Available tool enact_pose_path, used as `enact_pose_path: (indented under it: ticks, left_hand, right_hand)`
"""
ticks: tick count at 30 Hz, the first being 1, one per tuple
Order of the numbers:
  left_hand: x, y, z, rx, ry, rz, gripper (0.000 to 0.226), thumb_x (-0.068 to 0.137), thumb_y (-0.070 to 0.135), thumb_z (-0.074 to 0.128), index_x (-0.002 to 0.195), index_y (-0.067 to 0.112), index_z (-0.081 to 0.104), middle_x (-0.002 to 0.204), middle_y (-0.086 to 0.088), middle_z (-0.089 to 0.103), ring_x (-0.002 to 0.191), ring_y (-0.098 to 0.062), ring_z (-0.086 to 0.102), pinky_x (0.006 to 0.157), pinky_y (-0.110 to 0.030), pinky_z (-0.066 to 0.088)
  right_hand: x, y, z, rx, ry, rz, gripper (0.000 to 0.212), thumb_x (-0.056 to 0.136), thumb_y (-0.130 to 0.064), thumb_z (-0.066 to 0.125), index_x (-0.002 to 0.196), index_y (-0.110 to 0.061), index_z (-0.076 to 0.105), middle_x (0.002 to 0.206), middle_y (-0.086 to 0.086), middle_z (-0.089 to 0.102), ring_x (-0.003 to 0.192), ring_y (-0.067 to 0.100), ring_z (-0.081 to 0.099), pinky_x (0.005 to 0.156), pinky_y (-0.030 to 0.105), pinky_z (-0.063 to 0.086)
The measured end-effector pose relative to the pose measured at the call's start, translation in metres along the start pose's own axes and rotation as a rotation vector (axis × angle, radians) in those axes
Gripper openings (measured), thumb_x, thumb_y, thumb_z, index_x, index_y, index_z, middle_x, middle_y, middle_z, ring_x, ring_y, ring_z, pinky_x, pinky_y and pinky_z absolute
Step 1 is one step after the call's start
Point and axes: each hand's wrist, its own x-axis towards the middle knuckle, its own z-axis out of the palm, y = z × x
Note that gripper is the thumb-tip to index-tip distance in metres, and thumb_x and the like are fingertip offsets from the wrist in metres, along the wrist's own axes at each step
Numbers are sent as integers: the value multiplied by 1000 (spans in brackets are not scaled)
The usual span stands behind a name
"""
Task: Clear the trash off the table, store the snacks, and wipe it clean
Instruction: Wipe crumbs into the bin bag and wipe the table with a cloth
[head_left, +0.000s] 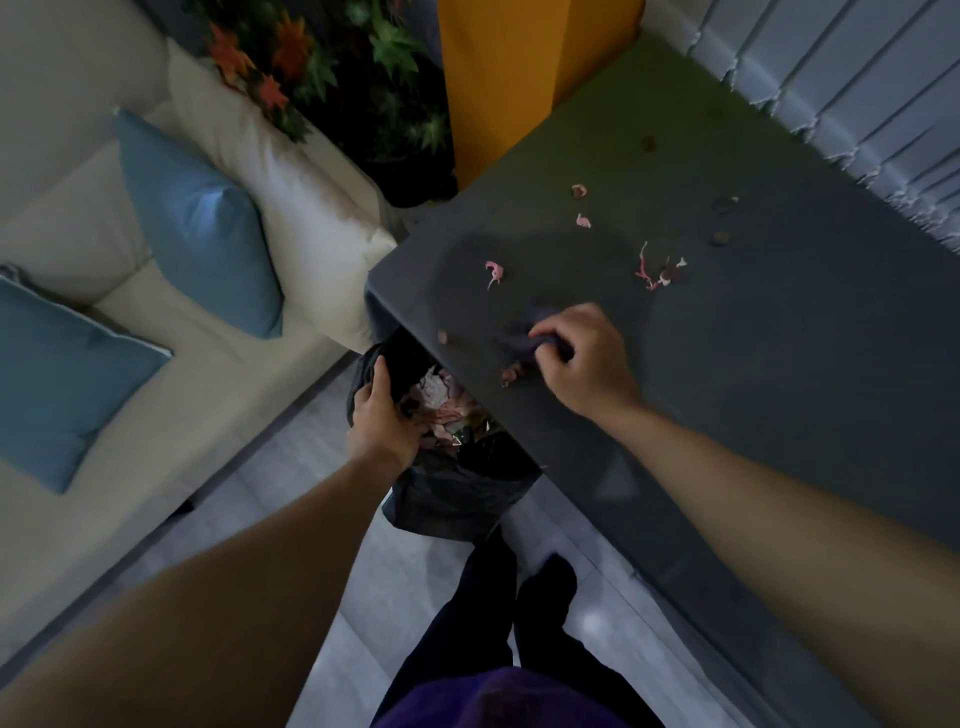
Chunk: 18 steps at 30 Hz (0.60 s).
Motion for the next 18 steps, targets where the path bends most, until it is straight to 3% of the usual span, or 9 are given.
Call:
enact_pose_path:
  ticks: [4,6,9,13,15,18]
  left_hand:
    - [4,-2,0,3,1,-1,89,90,3,51,160,32,5,157,-13,31,141,-37,37,113,-48,35]
    - [7,-3,0,-3,-6,-3,89,90,2,51,160,33,5,157,-13,31,141,-37,36,113,-49,36]
    - [10,-5,-1,-16,-21,-5,92,87,0,49,160,34,5,157,-13,30,141,-38,36,114,-50,36]
    - [10,-5,-3,-11,-34,1,92,87,1,50,160,33,5,156,-14,30,141,-38,36,113,-50,37]
    - [10,-5,-3,-14,-36,11,92,87,2,51,160,33,5,157,-14,30,141,-37,36,113,-50,36]
    - [8,-5,-4,-18,-38,15,94,84,2,52,160,33,5,159,-12,30,142,-36,35,114,-49,36]
  right_hand:
    - [46,10,1,-6,292,255,23,79,-5,58,98,-7,71,97,10,69,97,33,59,88,27,39]
    - [68,12,5,-26,202,259,31,82,-3,58,111,-5,68,109,14,67,108,33,56,95,25,36]
    - [88,11,22,-76,-90,197,41,85,-4,57,125,-6,64,124,16,63,120,33,52,106,31,36]
    - [81,-13,32,-43,-424,-27,37,79,-15,58,113,-9,72,111,14,69,111,29,57,99,30,43]
    - [73,-17,32,-16,-439,-114,32,79,-9,61,109,-8,73,107,11,70,109,26,56,97,27,41]
    - [74,-13,37,-36,-312,-60,41,81,-2,55,119,-6,68,119,9,67,117,29,52,105,34,40]
